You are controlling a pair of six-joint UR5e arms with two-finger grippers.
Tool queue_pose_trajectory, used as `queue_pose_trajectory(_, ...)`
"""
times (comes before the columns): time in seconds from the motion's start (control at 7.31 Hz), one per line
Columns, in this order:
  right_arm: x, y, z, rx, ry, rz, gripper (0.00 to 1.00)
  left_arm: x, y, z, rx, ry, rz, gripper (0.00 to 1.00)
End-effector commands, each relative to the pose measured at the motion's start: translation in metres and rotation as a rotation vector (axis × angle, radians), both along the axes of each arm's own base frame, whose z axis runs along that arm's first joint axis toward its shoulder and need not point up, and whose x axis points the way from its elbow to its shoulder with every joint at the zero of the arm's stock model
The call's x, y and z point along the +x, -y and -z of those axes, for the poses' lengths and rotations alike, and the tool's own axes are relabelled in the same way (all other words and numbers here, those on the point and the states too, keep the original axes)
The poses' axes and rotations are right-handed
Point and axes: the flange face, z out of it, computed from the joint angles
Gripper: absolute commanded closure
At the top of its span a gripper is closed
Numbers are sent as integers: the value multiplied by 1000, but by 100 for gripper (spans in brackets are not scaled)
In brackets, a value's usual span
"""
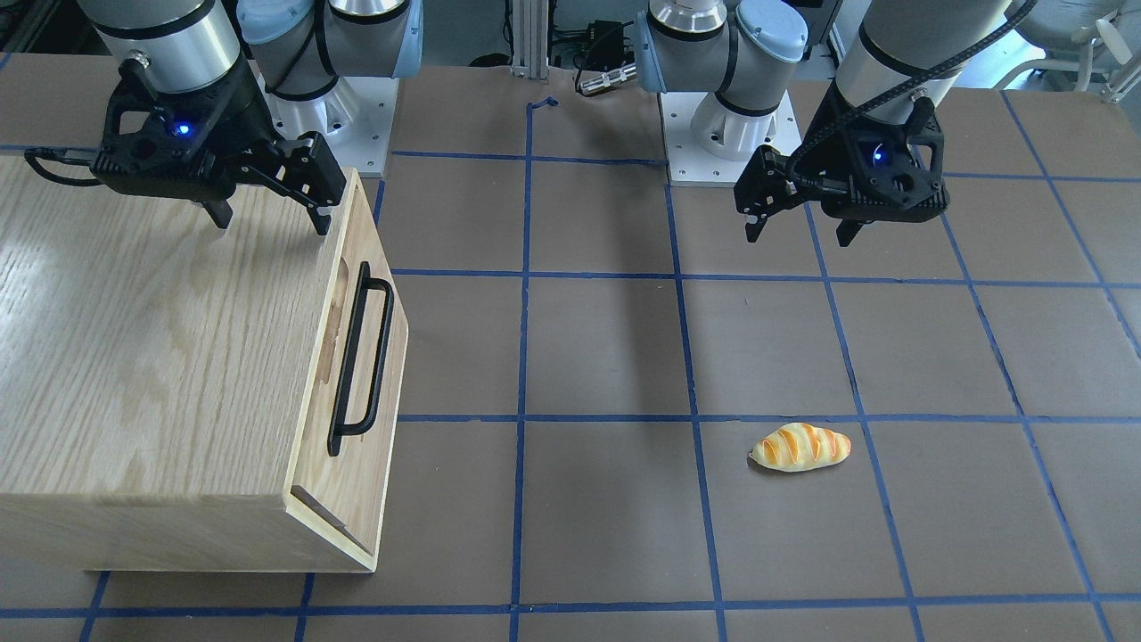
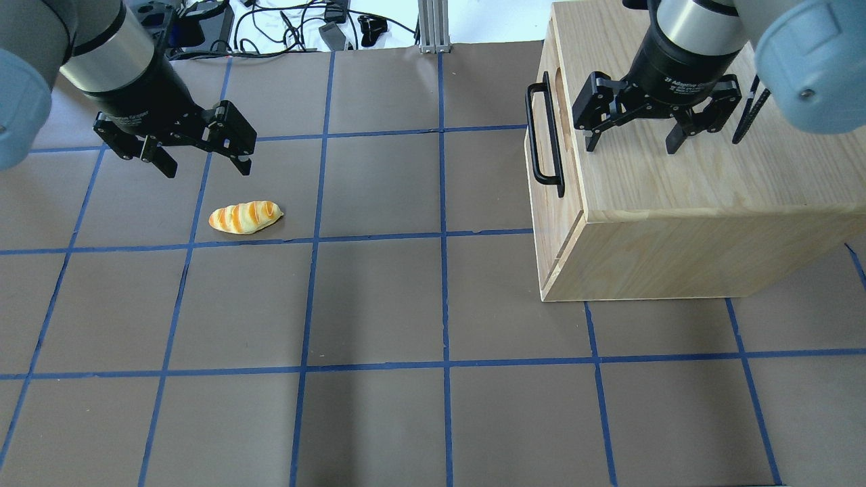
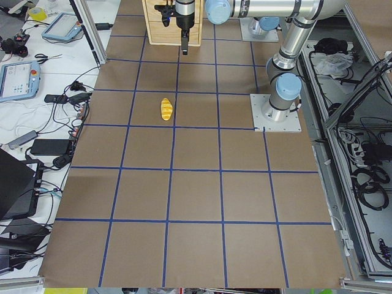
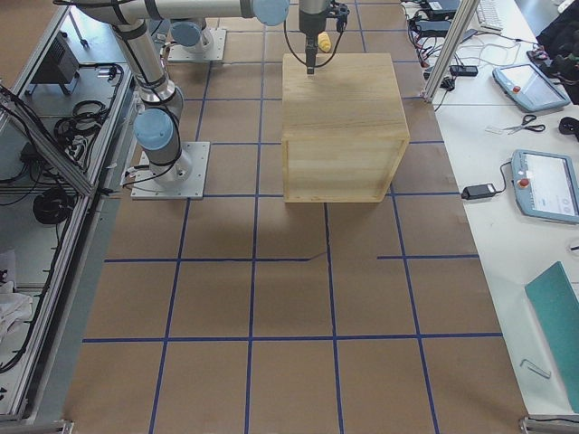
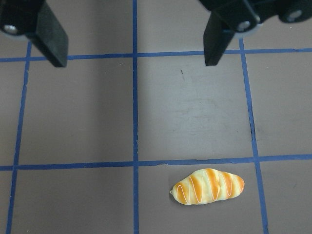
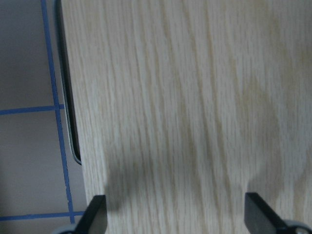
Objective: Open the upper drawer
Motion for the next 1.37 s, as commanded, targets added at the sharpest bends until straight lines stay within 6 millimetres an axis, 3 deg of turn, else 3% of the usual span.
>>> queue_pose_trajectory(0.0, 0, 0, 0, 0, 1, 0, 0, 1, 0, -1, -2, 1, -3, 0)
queue_pose_trajectory(0.55, 0, 0, 0, 0, 1, 0, 0, 0, -8, -6, 1, 4, 0, 0)
queue_pose_trajectory(0.82, 0, 0, 0, 0, 1, 0, 0, 5, 0, -3, 3, -10, -12, 0)
queue_pose_trajectory(0.96, 0, 0, 0, 0, 0, 0, 0, 6, -1, -15, -25, 3, -10, 0)
queue_pose_trajectory(1.23, -1, 0, 0, 0, 0, 1, 0, 12, -4, -14, -1, 65, -11, 0)
